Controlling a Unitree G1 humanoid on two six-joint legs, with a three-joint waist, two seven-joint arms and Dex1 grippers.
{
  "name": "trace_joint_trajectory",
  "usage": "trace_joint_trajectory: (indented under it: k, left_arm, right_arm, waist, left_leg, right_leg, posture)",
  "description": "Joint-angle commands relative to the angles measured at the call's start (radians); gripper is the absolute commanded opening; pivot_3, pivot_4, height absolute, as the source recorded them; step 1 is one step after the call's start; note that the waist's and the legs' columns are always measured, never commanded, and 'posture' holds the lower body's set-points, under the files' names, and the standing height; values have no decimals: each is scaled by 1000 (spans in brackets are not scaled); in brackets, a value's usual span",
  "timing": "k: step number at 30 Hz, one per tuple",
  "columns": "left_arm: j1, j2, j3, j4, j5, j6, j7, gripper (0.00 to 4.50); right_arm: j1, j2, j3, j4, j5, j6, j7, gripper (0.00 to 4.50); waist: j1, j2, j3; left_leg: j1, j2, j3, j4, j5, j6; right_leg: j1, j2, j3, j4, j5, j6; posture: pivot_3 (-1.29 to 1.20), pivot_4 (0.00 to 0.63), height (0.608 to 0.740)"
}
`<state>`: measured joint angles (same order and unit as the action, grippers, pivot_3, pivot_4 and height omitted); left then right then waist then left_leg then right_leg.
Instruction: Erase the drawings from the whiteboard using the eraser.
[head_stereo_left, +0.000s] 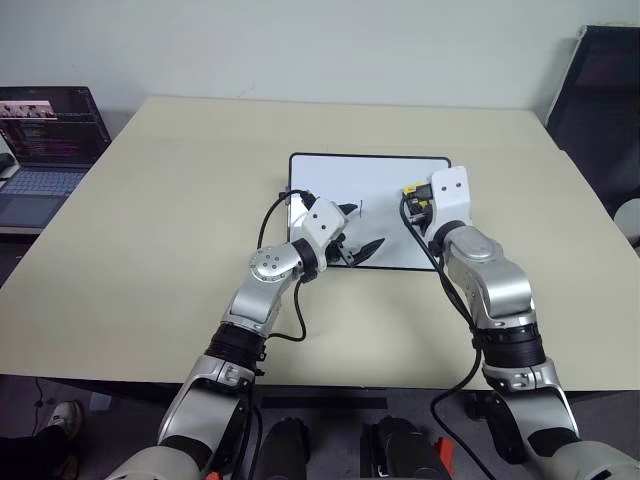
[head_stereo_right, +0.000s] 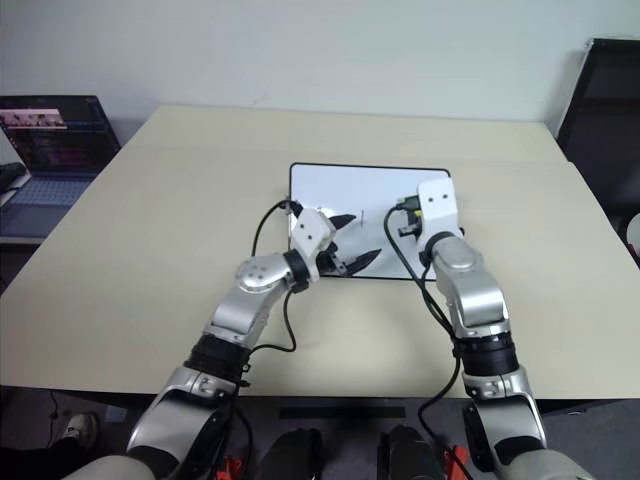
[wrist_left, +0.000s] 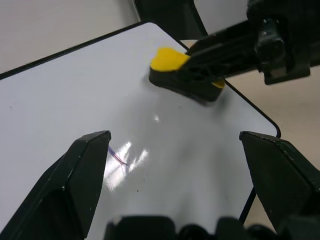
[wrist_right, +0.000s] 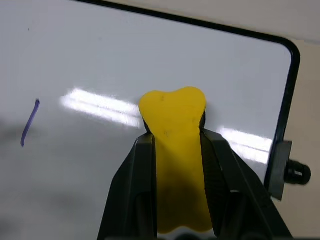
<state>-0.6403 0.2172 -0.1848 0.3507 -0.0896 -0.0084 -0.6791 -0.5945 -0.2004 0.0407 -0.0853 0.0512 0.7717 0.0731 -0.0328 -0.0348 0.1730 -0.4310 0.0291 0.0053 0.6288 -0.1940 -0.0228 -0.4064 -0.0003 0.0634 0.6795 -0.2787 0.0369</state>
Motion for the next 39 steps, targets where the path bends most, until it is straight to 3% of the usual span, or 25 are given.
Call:
trace_joint_trajectory:
  k: [1, 6, 15, 28, 39]
  left_arm:
    - [-18, 3, 18, -41, -7, -8, -1, 4500]
    - [-19, 6, 20, -42, -8, -6, -4, 4500]
    - [-13, 3, 20, -47, -8, -1, -9, 4500]
    - [-36, -7, 17, -15, -4, -18, -16, 4500]
    - [-4, 12, 26, -60, -6, -3, -10, 4500]
  right_arm:
    - [74, -9, 11, -36, -15, 60, 6, 872]
    - [179, -14, -3, -120, -13, 116, 3, 872]
    - [221, -40, -27, -167, -12, 145, 9, 872]
    - [-10, 25, -22, -10, -29, -167, -15, 872]
    - [4, 15, 4, 44, -69, -64, -18, 872]
  waist:
    - [0, 0, 0]
    - [0, -1, -1]
    - [3, -1, -1]
    - [-5, -1, 0]
    - [0, -1, 0]
  left_leg:
    - [0, 0, 0, 0, 0, 0]
    - [1, 0, 0, 1, 0, 0]
    - [2, 0, 0, 1, 0, 0]
    - [1, -1, 1, 0, 1, 1]
    - [-1, 0, 1, -1, 0, 1]
  right_leg:
    - [0, 0, 0, 0, 0, 0]
    - [1, 0, 0, 0, -1, 2]
    - [2, 0, 0, 0, 0, 2]
    - [0, 1, 2, -1, 0, 3]
    - [-1, -1, 0, 0, 2, -1]
  posture:
    - [0, 150, 740]
    - [0, 150, 740]
    - [0, 150, 740]
    - [0, 150, 740]
    - [0, 150, 740]
